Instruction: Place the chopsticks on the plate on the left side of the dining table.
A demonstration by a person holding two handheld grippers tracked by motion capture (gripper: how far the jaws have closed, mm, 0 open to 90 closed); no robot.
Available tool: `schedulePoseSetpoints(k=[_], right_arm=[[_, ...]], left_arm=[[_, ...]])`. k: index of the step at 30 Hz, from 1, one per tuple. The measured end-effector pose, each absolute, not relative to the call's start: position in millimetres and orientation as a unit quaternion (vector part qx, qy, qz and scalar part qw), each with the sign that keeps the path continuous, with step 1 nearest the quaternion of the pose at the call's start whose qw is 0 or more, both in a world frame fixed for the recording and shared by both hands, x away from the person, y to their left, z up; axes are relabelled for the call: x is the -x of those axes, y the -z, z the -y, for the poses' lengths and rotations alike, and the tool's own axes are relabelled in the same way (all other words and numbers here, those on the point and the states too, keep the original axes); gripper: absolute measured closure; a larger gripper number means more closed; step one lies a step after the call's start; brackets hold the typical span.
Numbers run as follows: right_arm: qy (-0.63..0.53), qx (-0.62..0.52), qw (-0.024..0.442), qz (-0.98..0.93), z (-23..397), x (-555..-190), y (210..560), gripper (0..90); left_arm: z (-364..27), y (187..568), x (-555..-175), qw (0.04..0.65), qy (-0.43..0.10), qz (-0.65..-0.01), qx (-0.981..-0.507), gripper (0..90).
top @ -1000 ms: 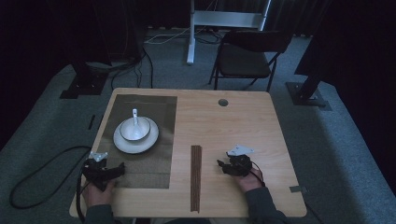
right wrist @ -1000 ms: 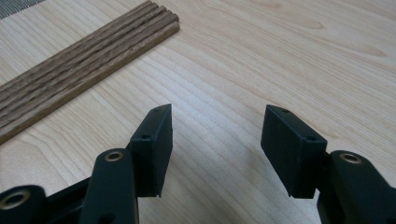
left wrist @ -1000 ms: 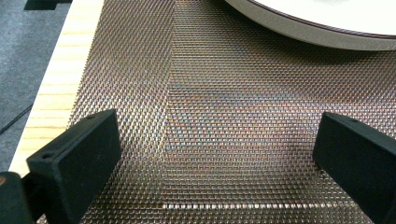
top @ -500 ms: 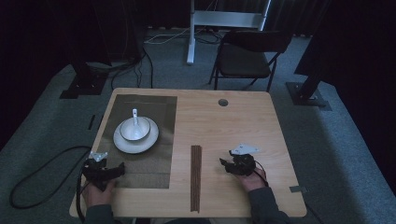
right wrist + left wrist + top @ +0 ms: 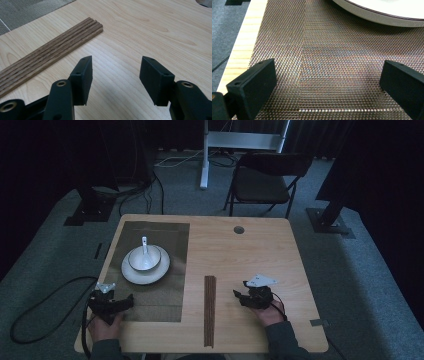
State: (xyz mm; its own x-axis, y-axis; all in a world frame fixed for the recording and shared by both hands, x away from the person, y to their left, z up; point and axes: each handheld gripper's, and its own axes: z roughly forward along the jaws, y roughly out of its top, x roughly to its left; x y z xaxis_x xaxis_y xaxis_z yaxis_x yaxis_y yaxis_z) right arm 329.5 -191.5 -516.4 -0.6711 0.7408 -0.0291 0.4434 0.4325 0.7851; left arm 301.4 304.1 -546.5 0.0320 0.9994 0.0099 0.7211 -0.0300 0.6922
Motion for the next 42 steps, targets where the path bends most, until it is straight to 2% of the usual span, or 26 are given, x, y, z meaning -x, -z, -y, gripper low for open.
schedulePoseSetpoints(k=[42], right_arm=[[-0.401, -0.31, 0.182, -0.843, 170, -314, 506, 43.4]], left_arm=[[-304, 547, -301, 0.265, -0.263, -0.644, -0.668, 1.4]])
